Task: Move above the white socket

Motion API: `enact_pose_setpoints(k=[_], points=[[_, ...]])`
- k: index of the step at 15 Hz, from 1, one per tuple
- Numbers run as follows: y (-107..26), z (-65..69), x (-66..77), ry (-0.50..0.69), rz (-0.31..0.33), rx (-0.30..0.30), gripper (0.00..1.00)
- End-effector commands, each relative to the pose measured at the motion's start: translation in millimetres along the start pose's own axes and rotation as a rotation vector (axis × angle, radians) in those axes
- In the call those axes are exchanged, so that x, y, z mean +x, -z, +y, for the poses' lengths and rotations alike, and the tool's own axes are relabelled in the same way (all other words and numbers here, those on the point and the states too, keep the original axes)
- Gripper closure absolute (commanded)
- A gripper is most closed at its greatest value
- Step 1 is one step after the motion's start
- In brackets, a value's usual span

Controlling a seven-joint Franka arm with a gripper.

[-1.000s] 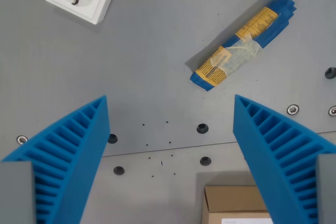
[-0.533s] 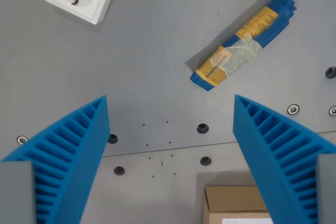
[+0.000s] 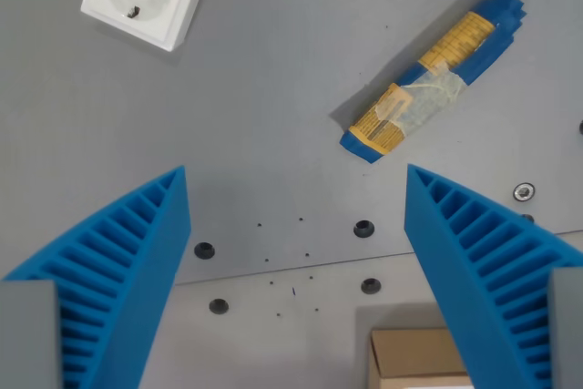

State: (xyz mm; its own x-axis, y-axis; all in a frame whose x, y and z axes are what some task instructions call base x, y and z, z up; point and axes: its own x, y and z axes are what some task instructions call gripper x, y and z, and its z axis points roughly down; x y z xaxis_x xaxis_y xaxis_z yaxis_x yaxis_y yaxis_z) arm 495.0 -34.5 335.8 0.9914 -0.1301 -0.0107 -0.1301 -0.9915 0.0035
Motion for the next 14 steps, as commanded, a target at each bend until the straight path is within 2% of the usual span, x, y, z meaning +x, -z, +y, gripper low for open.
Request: enact_pose_setpoints(k=[1,14], points=[[-7.3,-7.0,3.5,-0.104,0.042,0.002,0.00],[-51.3,-31.7,17.2,-0.287,0.066,0.010,0.00]])
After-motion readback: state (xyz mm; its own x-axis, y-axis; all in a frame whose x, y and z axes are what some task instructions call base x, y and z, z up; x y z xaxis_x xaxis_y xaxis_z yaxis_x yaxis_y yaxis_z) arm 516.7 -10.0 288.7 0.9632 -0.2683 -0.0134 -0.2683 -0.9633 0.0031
